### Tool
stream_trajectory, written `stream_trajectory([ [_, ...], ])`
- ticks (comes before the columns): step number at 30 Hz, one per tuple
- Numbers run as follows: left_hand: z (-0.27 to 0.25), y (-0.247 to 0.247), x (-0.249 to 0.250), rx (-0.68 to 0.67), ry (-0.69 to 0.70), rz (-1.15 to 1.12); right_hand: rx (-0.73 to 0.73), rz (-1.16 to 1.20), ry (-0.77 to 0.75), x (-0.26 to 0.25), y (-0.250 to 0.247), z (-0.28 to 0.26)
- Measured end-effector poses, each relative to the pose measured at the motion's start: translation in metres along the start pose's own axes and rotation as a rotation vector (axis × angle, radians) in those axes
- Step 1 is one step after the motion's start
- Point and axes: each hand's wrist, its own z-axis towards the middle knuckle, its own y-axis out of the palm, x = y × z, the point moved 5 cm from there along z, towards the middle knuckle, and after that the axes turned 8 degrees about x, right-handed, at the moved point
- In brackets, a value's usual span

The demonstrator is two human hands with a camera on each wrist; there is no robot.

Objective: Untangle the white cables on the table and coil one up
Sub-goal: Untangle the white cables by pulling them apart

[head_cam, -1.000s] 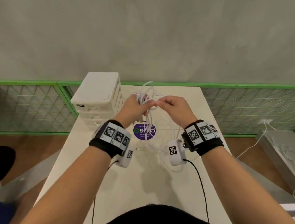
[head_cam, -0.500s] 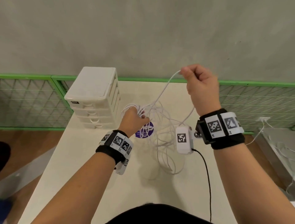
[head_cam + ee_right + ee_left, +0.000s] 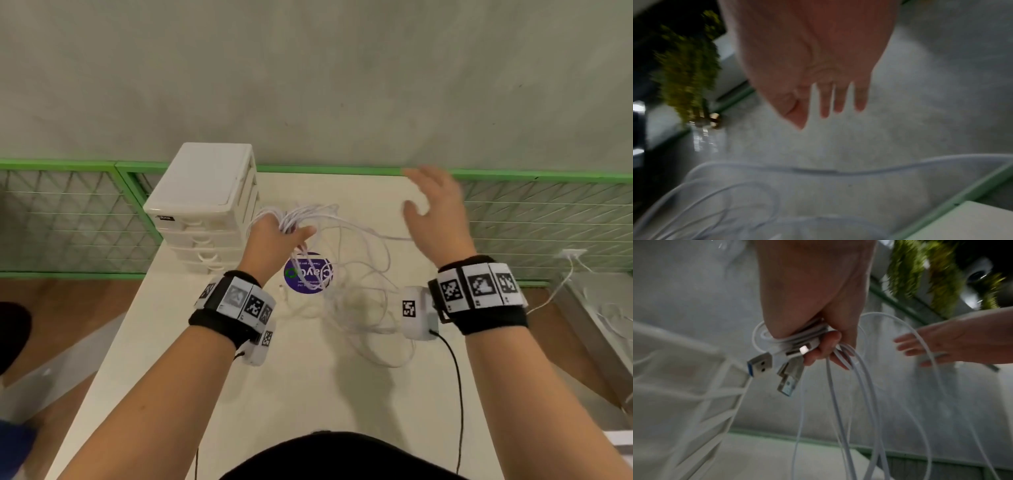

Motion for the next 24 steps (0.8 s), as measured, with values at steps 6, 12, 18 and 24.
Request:
stream_trajectory([
  [6,0.0,0.002,0.049,0.039,0.083,-0.066,-0.115,0.126,-0.255,-0.063,0.02,-0.012],
  [12,0.001,-0.007,0.062,0.06,0.063,0.017,0.114,0.3,-0.256,-0.089,0.0,-0.021],
  [18,-0.007,-0.006,0.059,0.01,0.013,-0.103,-0.023,0.286,-0.111,-0.08,0.014,-0.02],
  [24,-0.022,0.019,0.036,-0.057,0.022,-0.107,0.087,0.551,-0.079,-0.094,-0.009,-0.002],
])
